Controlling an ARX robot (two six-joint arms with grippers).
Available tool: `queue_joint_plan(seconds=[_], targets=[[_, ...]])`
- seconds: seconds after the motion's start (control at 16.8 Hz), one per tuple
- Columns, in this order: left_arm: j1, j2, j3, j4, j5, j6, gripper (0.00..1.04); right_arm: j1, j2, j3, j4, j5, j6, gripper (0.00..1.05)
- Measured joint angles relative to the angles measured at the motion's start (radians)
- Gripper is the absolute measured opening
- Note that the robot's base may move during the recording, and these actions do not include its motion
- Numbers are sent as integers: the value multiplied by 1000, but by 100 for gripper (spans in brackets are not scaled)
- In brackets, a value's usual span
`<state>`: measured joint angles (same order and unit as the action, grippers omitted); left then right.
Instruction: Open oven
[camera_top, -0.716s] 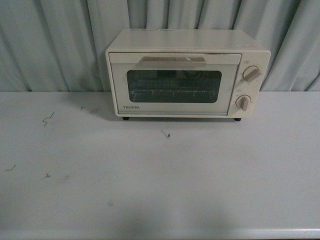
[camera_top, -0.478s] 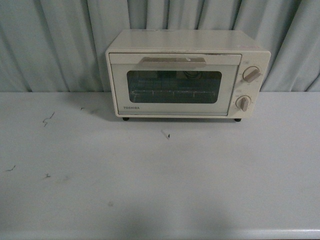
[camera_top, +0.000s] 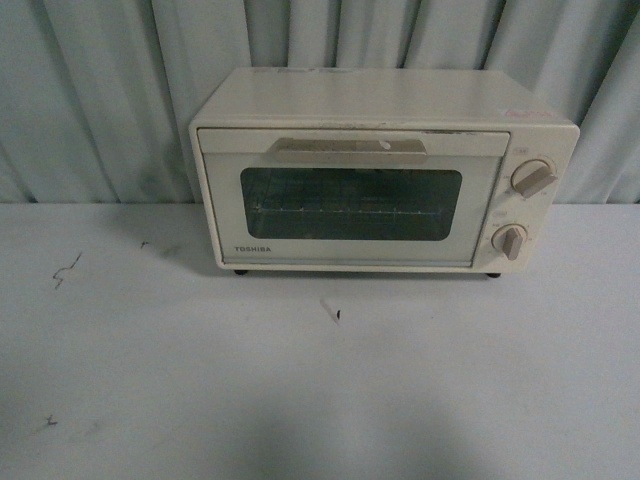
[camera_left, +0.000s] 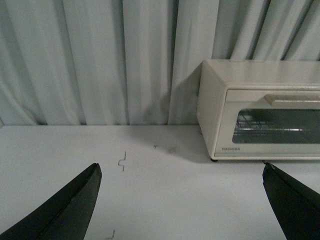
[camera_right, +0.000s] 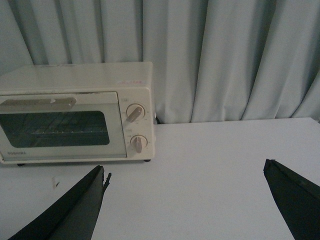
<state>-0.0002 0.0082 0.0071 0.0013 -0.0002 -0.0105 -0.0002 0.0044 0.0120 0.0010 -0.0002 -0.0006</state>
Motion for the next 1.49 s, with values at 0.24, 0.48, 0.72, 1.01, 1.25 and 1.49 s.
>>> queue_joint_plan(seconds=[0.24, 0.48, 0.72, 1.01, 1.25, 1.49], targets=[[0, 0, 0, -4, 0, 0, 98, 0, 0, 0, -4, 0, 0, 98], [0, 0, 0, -5, 0, 0, 98, 0, 0, 0, -4, 0, 0, 98], [-105, 292, 127, -215, 19, -487, 98, 0, 0, 0, -5, 0, 0, 98], [-461, 899, 150, 283, -200, -1170, 98, 0, 0, 0, -5, 0, 0, 98], [-535, 1422, 316, 592, -243, -1308, 98, 0, 0, 0, -5, 0, 0, 98], [-547, 1727, 459, 688, -246, -1384, 98, 0, 0, 0, -5, 0, 0, 98]])
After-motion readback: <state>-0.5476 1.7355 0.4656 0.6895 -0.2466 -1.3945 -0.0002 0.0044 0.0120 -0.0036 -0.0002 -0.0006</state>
